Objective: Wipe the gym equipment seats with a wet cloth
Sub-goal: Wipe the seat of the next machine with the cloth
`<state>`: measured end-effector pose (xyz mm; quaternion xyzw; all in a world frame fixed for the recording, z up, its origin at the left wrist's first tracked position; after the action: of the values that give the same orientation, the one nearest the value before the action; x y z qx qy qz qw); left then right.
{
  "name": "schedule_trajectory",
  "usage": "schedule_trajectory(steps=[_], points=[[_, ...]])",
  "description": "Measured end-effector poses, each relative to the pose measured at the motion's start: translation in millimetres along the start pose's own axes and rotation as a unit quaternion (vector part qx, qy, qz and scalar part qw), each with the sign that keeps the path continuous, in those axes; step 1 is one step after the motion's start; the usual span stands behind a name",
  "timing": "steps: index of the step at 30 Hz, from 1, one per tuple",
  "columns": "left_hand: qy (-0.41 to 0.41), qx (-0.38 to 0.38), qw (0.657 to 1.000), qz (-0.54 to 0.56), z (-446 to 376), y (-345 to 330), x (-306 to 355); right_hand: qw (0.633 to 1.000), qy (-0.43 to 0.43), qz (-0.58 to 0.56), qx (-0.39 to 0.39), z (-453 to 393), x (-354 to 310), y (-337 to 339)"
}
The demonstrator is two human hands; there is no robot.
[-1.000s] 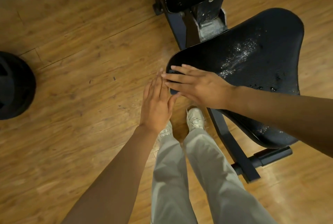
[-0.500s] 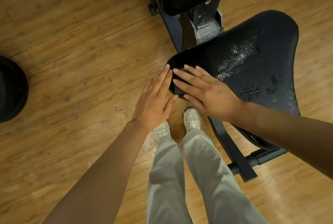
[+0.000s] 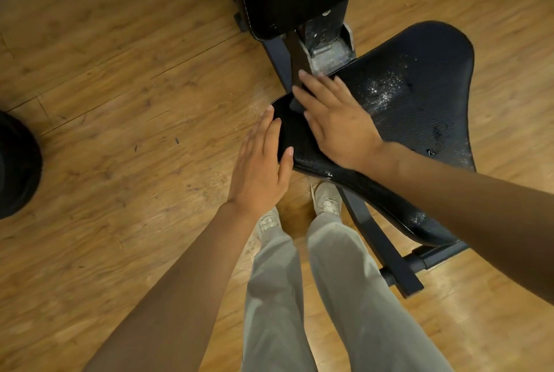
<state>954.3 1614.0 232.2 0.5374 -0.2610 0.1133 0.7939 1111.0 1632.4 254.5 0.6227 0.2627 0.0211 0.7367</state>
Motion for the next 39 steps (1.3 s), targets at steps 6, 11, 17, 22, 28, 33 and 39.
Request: schedule_trajectory(steps=[6, 11, 17, 22, 28, 33, 39], points=[[0.003, -0.003, 1.0, -0.017, 1, -6, 4, 0.98, 0.189, -0.023, -0.056, 71, -13, 10], [0.007, 0.006, 1.0, -0.013, 2, -9, 14, 0.982, 0.179, -0.023, -0.061, 37, 23, 16], [0.025, 0.037, 0.998, -0.039, 1, -11, 26, 0.999, -0.02, -0.02, -0.019, -11, 63, 19], [0.021, 0.05, 0.997, -0.062, 2, -11, 27, 0.995, 0.088, -0.01, -0.038, 50, 18, 17], [0.025, 0.055, 0.996, -0.065, 2, -13, 33, 0.975, 0.206, -0.011, -0.084, 81, 10, 21], [0.025, 0.055, 0.997, -0.05, -1, -14, 40, 0.989, 0.143, -0.024, -0.04, 25, 60, 27], [0.056, 0.062, 0.996, -0.029, -13, -15, 53, 0.999, -0.011, -0.025, -0.027, -8, 92, 29]])
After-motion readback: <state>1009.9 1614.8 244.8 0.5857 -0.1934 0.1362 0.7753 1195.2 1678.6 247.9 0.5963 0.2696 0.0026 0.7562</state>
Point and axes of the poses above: each hand's wrist, its own z-axis away from the middle knuckle, its own y-axis out of the back of the hand, x = y × z, the point moved 4 cm from there along -z, towards the middle knuckle, and after that the axes turned 12 degrees about y, right-handed, at the moved point
